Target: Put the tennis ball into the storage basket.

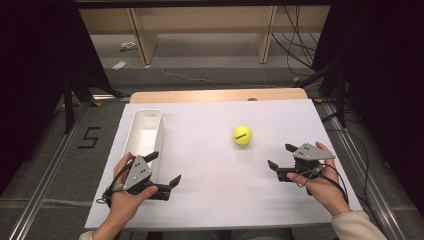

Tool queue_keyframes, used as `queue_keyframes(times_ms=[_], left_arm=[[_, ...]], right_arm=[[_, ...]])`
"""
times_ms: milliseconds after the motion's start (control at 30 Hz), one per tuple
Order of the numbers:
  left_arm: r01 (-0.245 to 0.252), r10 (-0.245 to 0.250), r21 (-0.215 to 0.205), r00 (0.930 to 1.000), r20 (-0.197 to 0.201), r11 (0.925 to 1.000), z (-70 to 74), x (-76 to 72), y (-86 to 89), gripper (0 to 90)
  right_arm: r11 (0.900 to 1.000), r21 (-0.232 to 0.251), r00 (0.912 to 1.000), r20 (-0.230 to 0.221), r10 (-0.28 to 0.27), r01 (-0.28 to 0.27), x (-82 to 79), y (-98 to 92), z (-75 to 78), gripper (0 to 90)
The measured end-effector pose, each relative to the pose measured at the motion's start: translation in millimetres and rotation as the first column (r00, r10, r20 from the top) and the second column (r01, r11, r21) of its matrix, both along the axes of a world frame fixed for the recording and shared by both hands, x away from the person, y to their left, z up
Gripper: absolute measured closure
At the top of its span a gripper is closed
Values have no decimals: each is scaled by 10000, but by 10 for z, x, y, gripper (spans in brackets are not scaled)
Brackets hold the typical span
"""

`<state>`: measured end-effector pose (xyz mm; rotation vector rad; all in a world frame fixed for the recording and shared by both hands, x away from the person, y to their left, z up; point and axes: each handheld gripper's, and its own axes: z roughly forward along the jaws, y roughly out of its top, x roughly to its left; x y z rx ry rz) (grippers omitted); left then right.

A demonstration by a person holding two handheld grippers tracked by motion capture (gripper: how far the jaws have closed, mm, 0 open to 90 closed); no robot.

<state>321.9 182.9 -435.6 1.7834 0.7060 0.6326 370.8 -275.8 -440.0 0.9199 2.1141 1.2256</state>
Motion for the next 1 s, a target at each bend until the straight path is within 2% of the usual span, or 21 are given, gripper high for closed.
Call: queue_keyframes(times_ms=[300, 1000], left_arm=[[37, -37, 15, 10000, -4, 10000, 2, -2, -4, 0], [78, -78, 11, 10000, 12, 10000, 6, 1, -9, 0]], right_arm=[[9999, 70, 10000, 44, -87, 87, 117, 78, 5, 159], [10000, 48, 10000, -71, -9, 10, 281, 261, 2, 159]])
